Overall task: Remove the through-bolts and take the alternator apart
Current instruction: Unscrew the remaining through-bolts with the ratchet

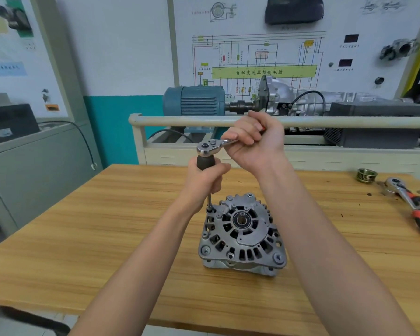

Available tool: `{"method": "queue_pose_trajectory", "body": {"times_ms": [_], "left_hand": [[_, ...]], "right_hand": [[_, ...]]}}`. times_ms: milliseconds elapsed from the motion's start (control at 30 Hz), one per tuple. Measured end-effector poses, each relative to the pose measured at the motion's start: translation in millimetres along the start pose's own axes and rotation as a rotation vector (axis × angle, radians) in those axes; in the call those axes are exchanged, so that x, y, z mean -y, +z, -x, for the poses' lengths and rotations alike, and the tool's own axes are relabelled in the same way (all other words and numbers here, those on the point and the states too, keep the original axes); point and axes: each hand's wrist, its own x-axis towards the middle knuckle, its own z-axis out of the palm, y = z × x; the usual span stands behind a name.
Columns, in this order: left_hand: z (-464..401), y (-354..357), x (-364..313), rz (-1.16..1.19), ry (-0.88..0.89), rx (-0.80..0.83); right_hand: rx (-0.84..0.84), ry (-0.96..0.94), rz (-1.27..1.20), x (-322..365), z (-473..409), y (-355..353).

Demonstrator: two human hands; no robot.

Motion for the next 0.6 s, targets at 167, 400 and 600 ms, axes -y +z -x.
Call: {"method": "queue_pose_trajectory", "body": {"times_ms": [167,400,600], "left_hand": [[2,4,3,-0.003,0.018,-0.183],[5,10,4,-0.106,0.072,-0.336],[10,-4,5,-0.054,0.087,-0.095]], "right_hand": [[0.191,-0.436,0.143,-33,37,-15],[0.41,-0.982,0.74,-67,58,-23],[0.252,-0.318,0.13,-23,32,-17]]}}
